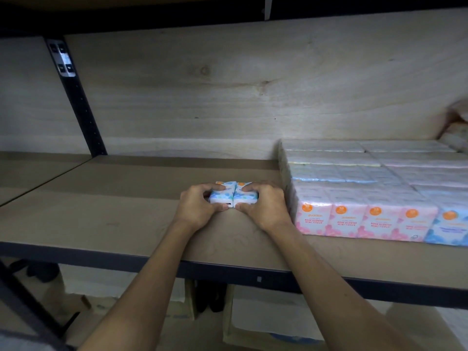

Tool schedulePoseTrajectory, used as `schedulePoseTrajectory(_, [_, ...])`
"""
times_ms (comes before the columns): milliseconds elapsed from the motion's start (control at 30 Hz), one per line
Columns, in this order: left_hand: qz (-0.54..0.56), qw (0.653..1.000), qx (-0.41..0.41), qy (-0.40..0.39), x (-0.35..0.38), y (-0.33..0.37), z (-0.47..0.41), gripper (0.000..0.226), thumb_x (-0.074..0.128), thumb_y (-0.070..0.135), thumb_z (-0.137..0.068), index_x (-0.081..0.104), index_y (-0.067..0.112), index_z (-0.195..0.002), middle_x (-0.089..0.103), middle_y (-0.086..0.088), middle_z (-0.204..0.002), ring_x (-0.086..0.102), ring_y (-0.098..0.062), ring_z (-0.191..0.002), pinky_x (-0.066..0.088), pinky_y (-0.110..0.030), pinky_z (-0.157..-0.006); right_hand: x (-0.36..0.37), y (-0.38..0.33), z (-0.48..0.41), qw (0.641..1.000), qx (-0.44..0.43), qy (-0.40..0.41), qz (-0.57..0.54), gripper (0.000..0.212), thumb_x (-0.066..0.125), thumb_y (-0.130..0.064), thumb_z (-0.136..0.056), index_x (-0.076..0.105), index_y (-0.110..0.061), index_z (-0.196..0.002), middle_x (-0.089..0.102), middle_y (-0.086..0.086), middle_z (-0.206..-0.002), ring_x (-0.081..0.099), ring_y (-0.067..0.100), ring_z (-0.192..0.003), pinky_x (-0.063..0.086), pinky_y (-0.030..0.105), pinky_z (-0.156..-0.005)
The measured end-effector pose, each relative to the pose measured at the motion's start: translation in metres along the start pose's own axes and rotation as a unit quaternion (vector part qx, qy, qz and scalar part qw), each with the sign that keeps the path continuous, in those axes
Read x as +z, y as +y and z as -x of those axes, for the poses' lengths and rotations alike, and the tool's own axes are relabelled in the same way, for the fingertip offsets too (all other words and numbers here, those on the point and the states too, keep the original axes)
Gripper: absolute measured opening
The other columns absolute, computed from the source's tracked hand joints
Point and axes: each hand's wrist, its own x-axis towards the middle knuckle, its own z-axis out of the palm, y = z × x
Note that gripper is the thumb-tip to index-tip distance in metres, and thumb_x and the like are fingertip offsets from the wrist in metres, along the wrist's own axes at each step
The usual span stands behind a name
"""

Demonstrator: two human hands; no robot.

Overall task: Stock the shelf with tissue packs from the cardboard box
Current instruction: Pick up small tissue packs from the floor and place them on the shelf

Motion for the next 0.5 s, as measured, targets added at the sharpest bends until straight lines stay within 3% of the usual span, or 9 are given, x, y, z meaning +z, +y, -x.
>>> schedulePoseTrajectory(500, [0.017,1.0,-0.014,-0.007,-0.0008,0.0032,0.0031,0.049,0.087,0.014,-0.064,0.072,0.024,-0.11,0.071,0.004,-0.111,0.067,-0.008,-0.097,0.051,-0.028,-0.096,-0.0024,-0.0011,0.0005,1.0,0.001,0.0,-0.017,0.045,0.083,-0.024,-0.065,0.069,-0.02,-0.108,0.058,0.005,-0.119,0.055,0.014,-0.106,0.026,0.003,-0.083])
